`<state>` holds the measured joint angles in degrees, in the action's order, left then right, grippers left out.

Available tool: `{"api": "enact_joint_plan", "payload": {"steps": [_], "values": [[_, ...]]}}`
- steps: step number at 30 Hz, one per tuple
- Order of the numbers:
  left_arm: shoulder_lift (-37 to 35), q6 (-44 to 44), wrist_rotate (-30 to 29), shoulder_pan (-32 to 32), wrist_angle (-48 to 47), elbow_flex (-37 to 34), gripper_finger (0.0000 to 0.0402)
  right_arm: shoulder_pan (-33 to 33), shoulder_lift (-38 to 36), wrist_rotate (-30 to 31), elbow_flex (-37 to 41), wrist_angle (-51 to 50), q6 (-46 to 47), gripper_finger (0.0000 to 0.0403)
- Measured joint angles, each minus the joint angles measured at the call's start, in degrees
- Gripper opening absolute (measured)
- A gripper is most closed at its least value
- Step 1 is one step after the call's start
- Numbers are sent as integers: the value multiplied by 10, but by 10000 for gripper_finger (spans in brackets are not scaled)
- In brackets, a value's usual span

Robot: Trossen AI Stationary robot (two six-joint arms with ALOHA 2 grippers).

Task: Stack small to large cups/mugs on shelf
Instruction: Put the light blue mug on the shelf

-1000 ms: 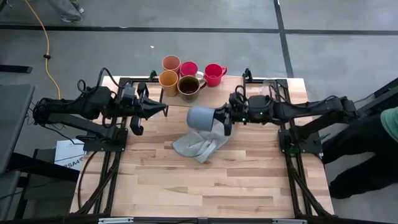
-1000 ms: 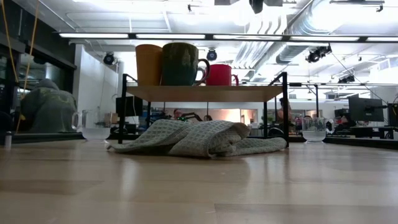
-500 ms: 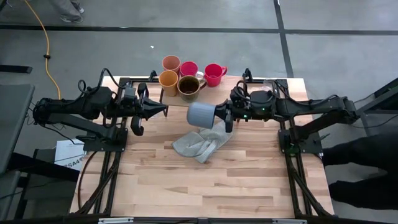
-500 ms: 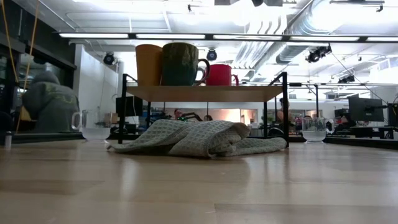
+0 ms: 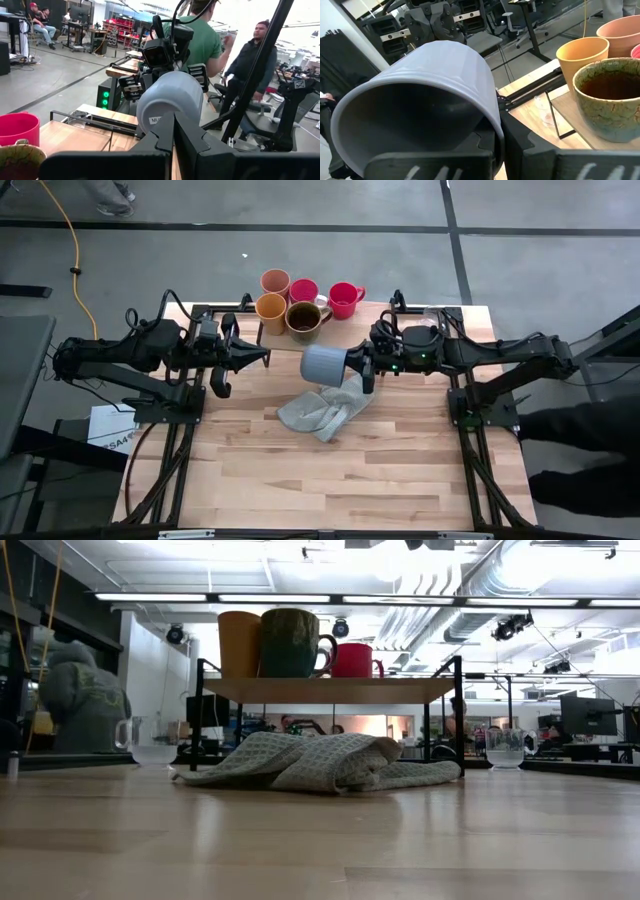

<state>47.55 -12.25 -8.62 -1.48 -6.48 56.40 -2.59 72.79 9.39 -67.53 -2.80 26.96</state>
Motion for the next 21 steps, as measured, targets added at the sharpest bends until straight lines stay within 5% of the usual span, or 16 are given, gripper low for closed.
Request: {"api": "enact_joint_plan", "payload": {"steps": [11,21], "values": [[0,0,0,0,0,0,1,19,0,23,-2,-22,20,0],[0,0,0,0,-1,0,1,101,66,92,-195,-402,-32,0]]}}
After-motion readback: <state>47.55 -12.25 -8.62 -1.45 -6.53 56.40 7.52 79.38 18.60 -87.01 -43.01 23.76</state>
